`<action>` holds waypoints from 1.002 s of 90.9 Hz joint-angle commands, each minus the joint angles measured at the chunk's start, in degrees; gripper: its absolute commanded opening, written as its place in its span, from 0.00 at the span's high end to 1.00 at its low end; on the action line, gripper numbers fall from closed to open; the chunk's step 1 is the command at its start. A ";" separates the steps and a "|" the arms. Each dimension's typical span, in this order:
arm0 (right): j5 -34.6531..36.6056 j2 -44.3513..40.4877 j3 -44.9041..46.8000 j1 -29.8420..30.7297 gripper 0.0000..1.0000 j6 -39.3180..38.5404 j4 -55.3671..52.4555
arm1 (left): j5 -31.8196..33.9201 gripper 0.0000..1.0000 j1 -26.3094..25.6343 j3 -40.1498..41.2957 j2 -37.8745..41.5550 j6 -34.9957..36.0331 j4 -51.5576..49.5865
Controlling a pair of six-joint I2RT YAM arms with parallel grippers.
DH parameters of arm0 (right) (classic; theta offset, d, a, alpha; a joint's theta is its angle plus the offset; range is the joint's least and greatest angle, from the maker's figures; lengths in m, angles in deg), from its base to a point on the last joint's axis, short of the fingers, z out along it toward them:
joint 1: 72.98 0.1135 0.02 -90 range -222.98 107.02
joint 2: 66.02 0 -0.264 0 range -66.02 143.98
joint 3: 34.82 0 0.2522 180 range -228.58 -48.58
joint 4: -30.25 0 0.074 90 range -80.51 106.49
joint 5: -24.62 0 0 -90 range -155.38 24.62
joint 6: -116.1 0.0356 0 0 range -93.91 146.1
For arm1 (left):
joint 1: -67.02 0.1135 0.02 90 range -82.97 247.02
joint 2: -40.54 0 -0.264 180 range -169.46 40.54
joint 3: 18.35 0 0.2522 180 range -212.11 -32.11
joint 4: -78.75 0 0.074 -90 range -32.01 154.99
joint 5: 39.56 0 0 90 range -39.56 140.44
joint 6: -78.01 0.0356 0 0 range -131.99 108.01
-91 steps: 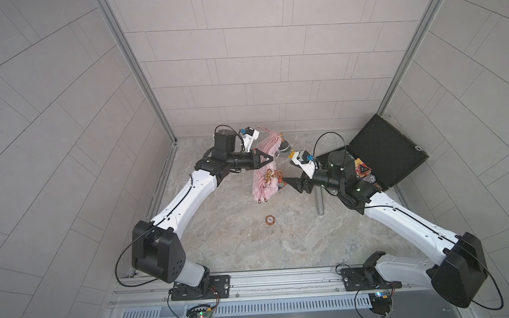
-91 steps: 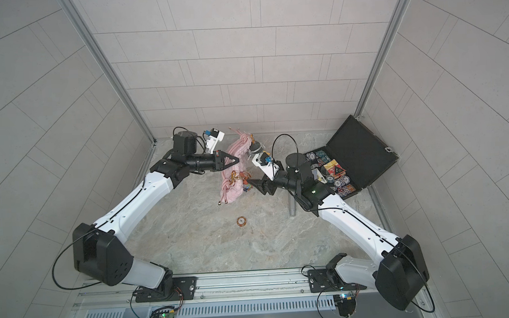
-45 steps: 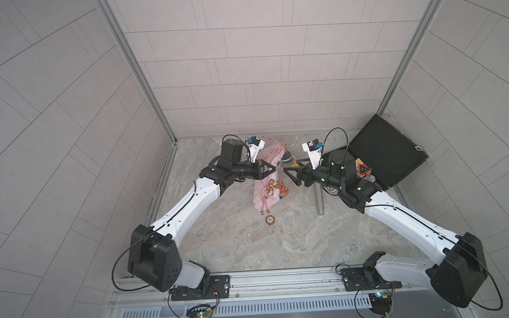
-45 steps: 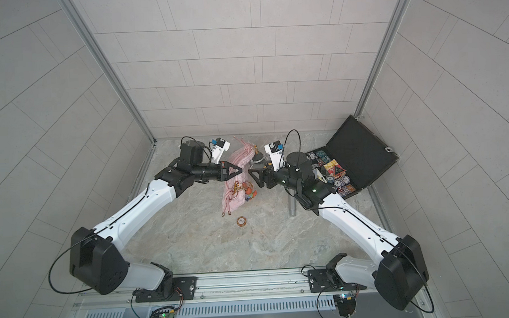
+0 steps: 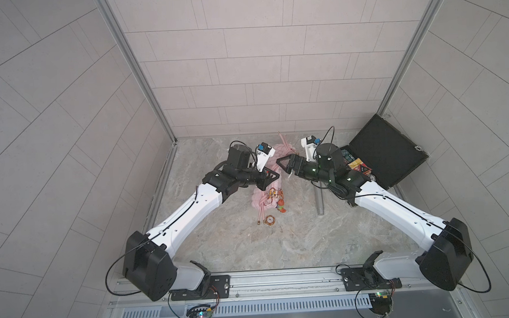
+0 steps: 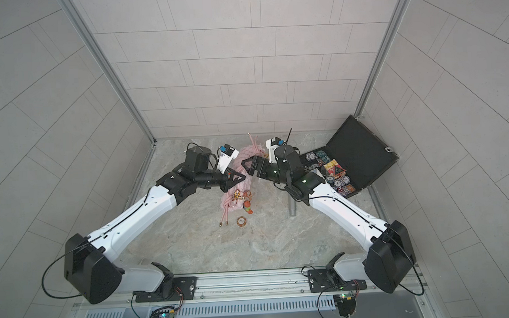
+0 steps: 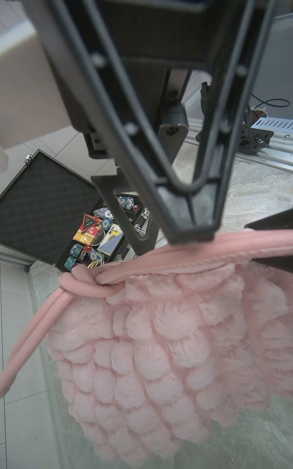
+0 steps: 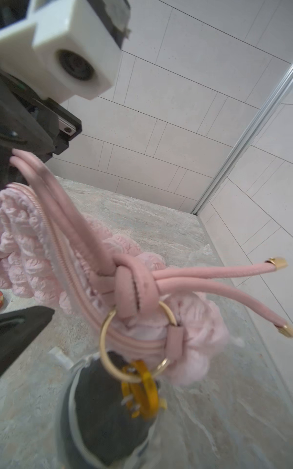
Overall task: Remove the decoration from the bag
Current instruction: Adjust the bag.
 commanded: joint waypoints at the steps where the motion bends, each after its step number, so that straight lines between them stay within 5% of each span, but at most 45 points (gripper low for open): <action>1: 2.14 1.29 -1.44 0.36 0.06 5.79 -2.27 | 1.08 0.94 -1.26 0.25 2.31 4.63 0.68; 45: 6.99 2.71 -0.77 0.05 0.37 13.62 -2.29 | 9.02 0.85 -8.23 1.93 4.05 14.32 -1.74; 56: 6.07 3.00 -0.51 -0.03 0.58 14.58 -0.25 | 10.60 0.82 -9.60 2.36 4.00 14.44 -1.89; 68: 5.01 3.12 0.09 0.13 0.65 15.09 1.44 | 11.99 0.79 -10.72 2.44 3.48 13.98 -1.57; 78: 4.92 2.81 0.30 0.07 0.83 14.48 3.04 | 12.27 0.74 -11.13 2.12 2.81 12.93 -1.52; 91: 3.99 2.53 -0.20 -0.07 1.00 11.88 4.66 | 12.62 0.60 -11.15 1.56 2.67 10.44 -2.40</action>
